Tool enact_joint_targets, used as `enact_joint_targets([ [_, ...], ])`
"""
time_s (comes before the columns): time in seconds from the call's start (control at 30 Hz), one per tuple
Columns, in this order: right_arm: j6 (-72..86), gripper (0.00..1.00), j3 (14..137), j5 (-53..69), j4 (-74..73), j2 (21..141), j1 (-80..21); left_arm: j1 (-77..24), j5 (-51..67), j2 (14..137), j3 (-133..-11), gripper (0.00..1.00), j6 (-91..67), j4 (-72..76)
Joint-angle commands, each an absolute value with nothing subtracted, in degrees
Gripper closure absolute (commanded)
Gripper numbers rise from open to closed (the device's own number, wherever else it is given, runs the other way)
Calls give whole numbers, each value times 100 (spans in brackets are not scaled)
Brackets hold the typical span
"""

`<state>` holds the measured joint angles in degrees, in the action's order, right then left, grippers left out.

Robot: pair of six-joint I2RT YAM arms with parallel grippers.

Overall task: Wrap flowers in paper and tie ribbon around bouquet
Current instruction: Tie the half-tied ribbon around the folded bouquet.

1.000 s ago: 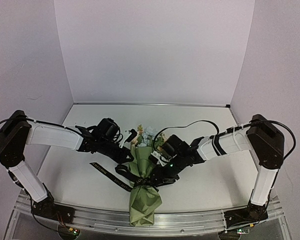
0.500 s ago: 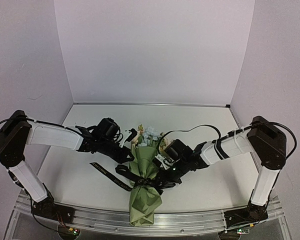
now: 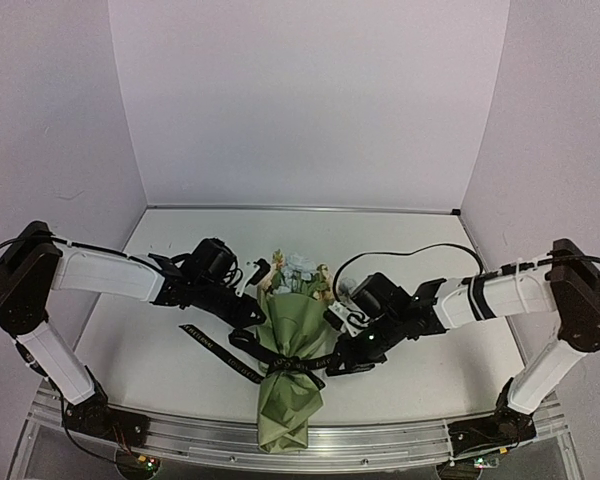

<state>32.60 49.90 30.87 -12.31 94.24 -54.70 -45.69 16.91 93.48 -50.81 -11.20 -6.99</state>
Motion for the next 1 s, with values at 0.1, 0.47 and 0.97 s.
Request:
enact_joint_targets([
  [0.1, 1998, 64, 4262, 2267, -1483, 8627, -5768, -4544, 1576, 8440, -5037, 65, -1741, -510],
  [0.47, 414, 44, 2758, 532, 1227, 8550, -6417, -4547, 327, 7426, -4259, 39, -4642, -1390],
  [0.97, -916, 38, 2852, 7, 2423, 9369, -7298, -4553, -179, 6957, -3478, 38, -6322, -1350],
])
